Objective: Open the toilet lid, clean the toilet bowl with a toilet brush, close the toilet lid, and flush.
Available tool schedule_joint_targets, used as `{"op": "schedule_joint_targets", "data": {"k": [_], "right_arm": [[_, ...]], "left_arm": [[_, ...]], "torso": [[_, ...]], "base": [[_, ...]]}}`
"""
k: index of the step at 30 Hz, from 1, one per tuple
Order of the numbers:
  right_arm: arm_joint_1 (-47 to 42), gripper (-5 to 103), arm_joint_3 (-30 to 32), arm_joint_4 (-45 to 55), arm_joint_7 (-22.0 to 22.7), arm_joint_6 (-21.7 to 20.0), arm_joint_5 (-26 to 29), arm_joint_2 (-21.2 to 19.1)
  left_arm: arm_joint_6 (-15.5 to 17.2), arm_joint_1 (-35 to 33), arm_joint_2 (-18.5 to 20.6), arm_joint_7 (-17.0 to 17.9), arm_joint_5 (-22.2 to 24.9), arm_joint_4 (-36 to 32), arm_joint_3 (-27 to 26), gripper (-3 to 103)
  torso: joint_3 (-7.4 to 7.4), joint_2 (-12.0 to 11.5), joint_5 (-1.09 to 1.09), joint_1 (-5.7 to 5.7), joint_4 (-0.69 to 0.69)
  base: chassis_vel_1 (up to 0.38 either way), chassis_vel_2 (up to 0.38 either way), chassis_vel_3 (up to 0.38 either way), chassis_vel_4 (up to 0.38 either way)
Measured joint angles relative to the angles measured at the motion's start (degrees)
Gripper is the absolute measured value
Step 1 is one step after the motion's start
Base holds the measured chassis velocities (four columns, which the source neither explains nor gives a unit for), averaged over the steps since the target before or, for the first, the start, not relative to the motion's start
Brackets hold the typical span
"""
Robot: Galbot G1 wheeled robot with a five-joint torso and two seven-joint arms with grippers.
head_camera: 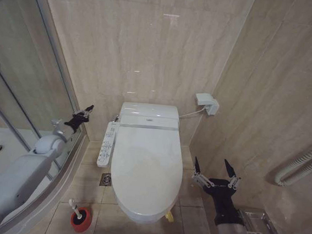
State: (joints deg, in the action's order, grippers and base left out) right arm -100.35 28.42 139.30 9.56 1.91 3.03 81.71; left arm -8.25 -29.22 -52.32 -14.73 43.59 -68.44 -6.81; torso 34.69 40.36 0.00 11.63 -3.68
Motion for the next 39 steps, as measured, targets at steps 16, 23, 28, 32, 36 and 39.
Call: {"op": "schedule_joint_targets", "data": {"k": [16,23,28,32,36,39], "right_arm": [[0.00,100,0.00,0.00,0.00,0.00,0.00,0.00],[0.00,100,0.00,0.00,0.00,0.00,0.00,0.00],[0.00,100,0.00,0.00,0.00,0.00,0.00,0.00],[0.00,100,0.00,0.00,0.00,0.00,0.00,0.00],[0.00,100,0.00,0.00,0.00,0.00,0.00,0.00],[0.00,100,0.00,0.00,0.00,0.00,0.00,0.00]], "left_arm": [[-0.29,-3.22,1.34,-0.79,0.12,-2.20,-2.31,0],[-0.58,-5.11,3.07,-3.26,0.46,-2.80,-3.56,0],[-0.71,-4.49,3.09,-3.69,0.58,-2.09,-3.37,0],[-0.73,-3.70,3.33,-3.70,1.07,-1.61,-3.15,0],[-0.73,-3.50,3.83,-3.70,1.93,-1.59,-3.08,0],[-0.72,-3.67,3.98,-3.81,2.14,-1.62,-3.07,0]], "torso": [[0.00,0.00,0.00,0.00,0.00],[0.00,0.00,-0.01,0.00,0.02],[0.00,0.00,-0.01,0.00,0.00],[-0.01,0.00,0.00,-0.01,0.02],[-0.01,0.00,0.00,-0.01,0.01],[0.00,0.00,0.00,0.00,0.00]], "base": [[-0.050,0.053,0.054,-0.045],[-0.071,0.073,0.070,-0.068],[-0.022,0.052,0.041,-0.048],[-0.039,0.060,0.050,-0.041],[-0.082,0.059,0.075,-0.070],[-0.102,0.088,0.083,-0.097]]}}
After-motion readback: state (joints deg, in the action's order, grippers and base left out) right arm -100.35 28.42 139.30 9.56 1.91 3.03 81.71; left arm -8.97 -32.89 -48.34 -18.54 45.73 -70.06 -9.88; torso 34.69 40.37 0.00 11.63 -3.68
